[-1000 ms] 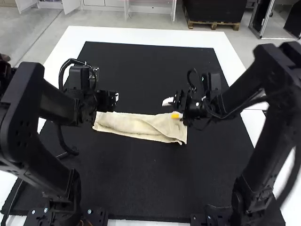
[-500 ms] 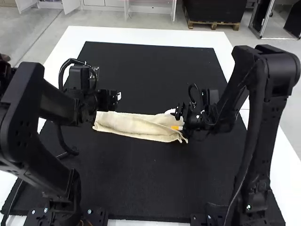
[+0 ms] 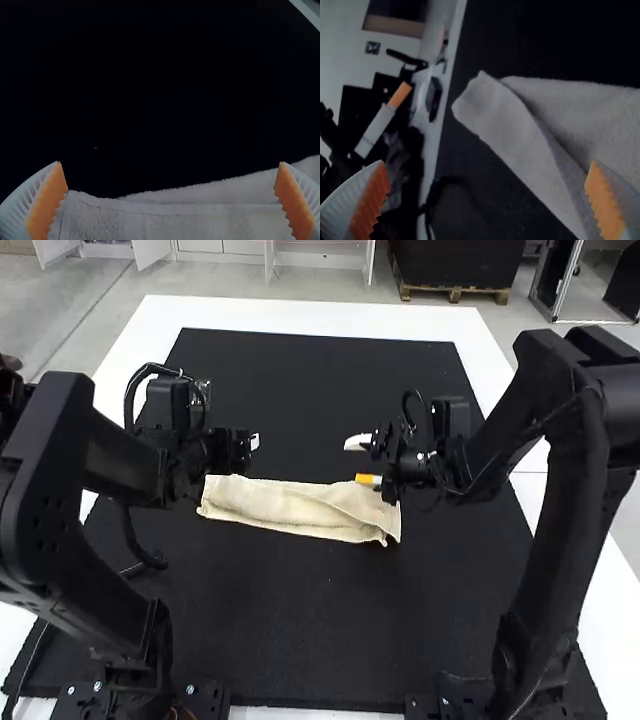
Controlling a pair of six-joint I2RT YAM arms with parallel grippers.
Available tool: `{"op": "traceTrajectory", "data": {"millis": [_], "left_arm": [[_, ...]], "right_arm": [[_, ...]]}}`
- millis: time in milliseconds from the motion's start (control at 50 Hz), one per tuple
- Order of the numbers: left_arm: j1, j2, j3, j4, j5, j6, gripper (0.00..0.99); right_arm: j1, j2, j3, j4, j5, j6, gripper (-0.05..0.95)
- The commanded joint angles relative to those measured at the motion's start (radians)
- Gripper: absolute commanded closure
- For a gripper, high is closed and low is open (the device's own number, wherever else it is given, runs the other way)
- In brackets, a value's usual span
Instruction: Fold the towel.
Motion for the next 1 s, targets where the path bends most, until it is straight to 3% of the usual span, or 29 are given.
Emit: {"op": "traceTrajectory", "data": {"millis": [0, 320, 460, 620, 860, 920, 980], "left_arm": [[0.001, 0.0, 0.009, 0.01, 0.014, -0.008, 0.021], [0.007, 0.0, 0.012, 0.011, 0.025, -0.012, 0.021], [0.006, 0.0, 0.021, 0.022, 0.025, -0.023, 0.021], [0.007, -0.002, 0.024, 0.031, 0.023, -0.035, 0.021], [0.007, -0.007, 0.018, 0.053, 0.011, -0.028, 0.021], [0.007, -0.007, 0.017, 0.054, 0.011, -0.028, 0.021], [0.007, -0.007, 0.017, 0.054, 0.011, -0.026, 0.021]], "right_arm": [[-0.005, 0.05, 0.045, 0.026, -0.002, 0.01, -0.01], [-0.016, 0.222, 0.073, 0.098, 0.001, -0.006, -0.01], [-0.026, 0.262, 0.047, 0.098, 0.067, -0.087, -0.01], [-0.079, 0.319, 0.051, 0.135, 0.052, -0.075, -0.01], [-0.091, 0.095, 0.073, 0.121, 0.049, -0.021, -0.01], [-0.095, 0.011, 0.076, 0.093, 0.098, -0.036, -0.01], [-0.097, -0.065, 0.077, 0.023, 0.169, -0.116, -0.01]]}}
